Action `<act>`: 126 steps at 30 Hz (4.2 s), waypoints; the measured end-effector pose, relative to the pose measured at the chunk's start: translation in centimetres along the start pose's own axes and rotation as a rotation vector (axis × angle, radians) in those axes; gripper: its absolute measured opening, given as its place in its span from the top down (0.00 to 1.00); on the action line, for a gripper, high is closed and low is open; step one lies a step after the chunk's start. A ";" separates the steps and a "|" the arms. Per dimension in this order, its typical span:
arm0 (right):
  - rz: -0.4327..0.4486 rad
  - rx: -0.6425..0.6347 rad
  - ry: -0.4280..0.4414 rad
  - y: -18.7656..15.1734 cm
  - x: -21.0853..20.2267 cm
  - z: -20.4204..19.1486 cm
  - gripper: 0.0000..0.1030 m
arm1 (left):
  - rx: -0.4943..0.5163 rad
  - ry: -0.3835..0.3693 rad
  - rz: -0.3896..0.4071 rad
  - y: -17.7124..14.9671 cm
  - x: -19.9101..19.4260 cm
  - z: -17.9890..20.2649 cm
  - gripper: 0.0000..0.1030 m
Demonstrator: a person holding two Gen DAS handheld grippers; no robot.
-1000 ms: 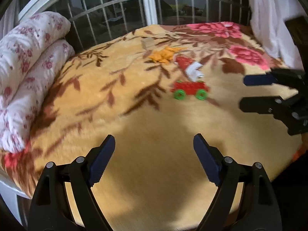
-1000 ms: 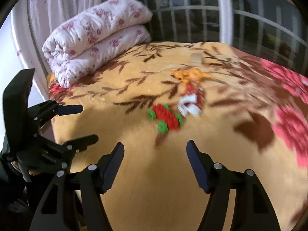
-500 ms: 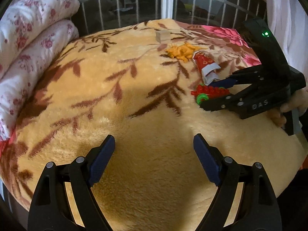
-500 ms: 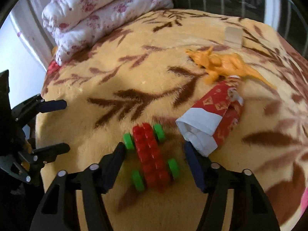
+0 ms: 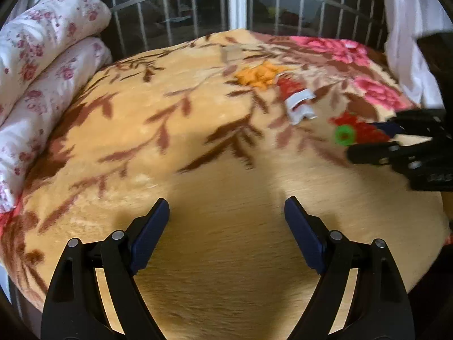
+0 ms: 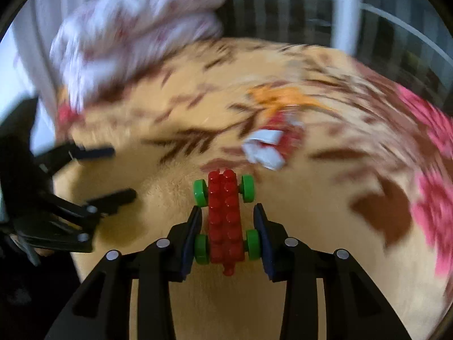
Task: Collect trash
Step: 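Grasp the red-and-green toy car with the right tool, then grasp the red wrapper with the left tool while the right holds the toy car, then carry the wrapper and toy car down into the orange bin and release both, then grasp the yellow toy dinosaur with the left tool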
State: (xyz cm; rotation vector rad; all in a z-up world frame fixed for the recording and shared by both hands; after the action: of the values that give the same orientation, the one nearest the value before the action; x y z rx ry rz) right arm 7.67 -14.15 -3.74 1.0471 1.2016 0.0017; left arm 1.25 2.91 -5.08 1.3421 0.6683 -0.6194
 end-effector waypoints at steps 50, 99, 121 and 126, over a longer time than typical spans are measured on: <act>0.290 0.285 -0.268 -8.8 -7.4 2.7 0.63 | -0.035 0.041 0.064 1.6 -2.8 9.1 0.72; -0.351 0.256 -0.081 -26.0 -0.1 -13.2 0.37 | 0.208 0.150 -0.583 -25.8 3.7 6.5 0.29; 0.170 0.192 -0.219 -11.5 -14.0 -5.0 0.28 | 0.173 0.058 -0.041 -4.8 -5.7 5.6 0.18; 0.218 0.254 -0.231 -7.2 -11.7 -0.5 0.27 | 0.157 0.063 -0.040 2.7 -0.6 5.0 0.18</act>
State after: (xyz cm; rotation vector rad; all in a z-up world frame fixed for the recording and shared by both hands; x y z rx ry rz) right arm -1.20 -23.78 0.34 1.3579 0.8892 -0.1019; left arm 3.26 -1.75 -2.38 1.5020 0.7110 -0.6751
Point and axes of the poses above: each gripper's, at about its wrist camera, not at the fingertips, and x roughly the way its jaws point, z to its right, y to its top, the point moved 3 cm from there along x, roughly the way its jaws point, and after that the axes turned 10 degrees about -x, right-handed, at the moved point
